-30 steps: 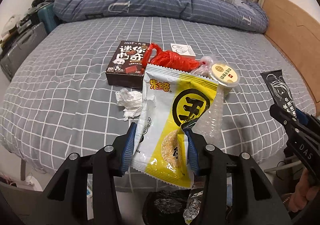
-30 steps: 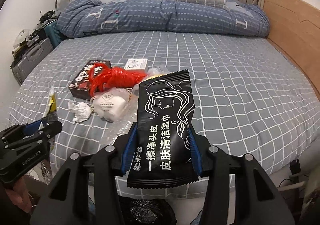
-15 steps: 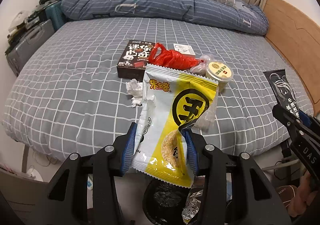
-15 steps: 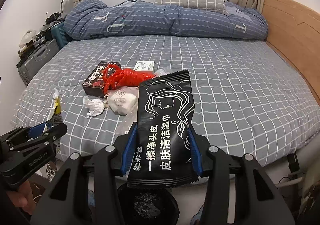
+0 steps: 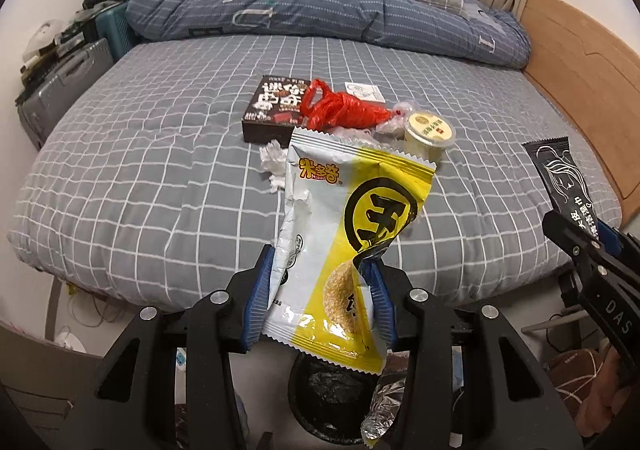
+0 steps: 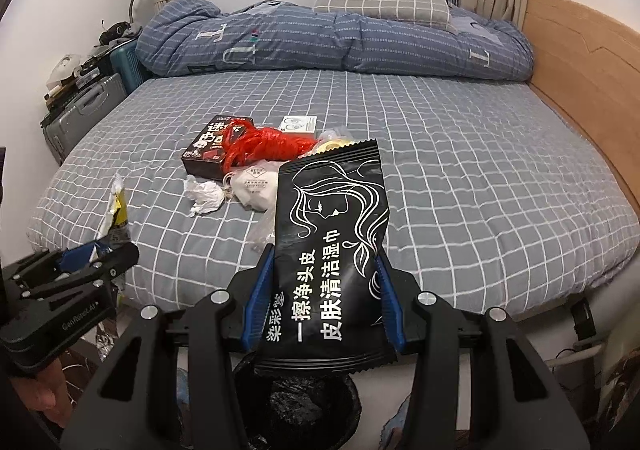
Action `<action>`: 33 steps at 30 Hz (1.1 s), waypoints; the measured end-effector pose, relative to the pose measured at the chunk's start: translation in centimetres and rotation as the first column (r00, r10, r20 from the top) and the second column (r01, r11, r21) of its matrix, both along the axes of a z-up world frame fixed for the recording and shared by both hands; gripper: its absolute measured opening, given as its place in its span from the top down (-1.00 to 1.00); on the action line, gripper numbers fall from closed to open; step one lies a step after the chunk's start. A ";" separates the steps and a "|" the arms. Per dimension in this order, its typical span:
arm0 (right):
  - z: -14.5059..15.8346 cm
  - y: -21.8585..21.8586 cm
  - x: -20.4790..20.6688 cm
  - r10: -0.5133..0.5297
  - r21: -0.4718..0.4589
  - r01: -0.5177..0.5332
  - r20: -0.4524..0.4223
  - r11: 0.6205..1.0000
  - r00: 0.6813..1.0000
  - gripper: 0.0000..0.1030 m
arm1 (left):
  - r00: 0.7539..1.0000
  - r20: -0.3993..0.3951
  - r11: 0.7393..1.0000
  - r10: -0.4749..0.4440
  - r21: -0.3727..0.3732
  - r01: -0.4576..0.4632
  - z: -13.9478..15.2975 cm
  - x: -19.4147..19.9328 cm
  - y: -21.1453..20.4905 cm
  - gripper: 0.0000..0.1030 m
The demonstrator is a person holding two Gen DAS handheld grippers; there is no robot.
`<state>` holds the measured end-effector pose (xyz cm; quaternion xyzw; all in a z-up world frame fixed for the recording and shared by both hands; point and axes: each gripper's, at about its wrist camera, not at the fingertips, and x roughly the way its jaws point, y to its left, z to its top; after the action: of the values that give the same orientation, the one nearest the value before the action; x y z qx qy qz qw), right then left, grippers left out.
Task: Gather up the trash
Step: 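Carry both packets down over the black trash bin with both tools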
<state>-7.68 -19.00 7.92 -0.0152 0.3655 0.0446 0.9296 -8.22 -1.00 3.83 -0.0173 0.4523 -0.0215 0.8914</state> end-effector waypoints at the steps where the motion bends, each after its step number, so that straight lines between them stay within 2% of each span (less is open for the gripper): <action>1: -0.1 0.0 -0.3 0.002 0.002 -0.002 -0.003 1.000 1.000 0.12 | 1.000 -0.002 1.000 0.000 0.000 0.000 -0.1 -0.3 0.1 0.15; 8: -1.5 0.3 -1.9 0.007 -0.004 -0.008 -0.034 1.000 0.999 0.12 | 0.999 -0.030 0.999 0.029 -0.021 -0.030 -1.4 -2.0 1.2 0.15; 16: -4.0 1.2 -3.8 0.021 -0.023 -0.023 -0.077 0.999 0.997 0.12 | 0.999 -0.050 1.000 0.015 0.001 -0.015 -2.8 -3.9 0.7 0.15; 33: -10.8 1.1 -5.6 0.017 0.000 -0.017 -0.207 1.000 0.978 0.12 | 0.984 -0.179 1.000 -0.013 0.008 0.014 -9.8 -6.6 0.4 0.15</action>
<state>-13.27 -17.89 -2.93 -0.0145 0.4599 0.0535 0.8862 -14.80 -0.57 -5.98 -0.0120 0.5308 -0.0238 0.8470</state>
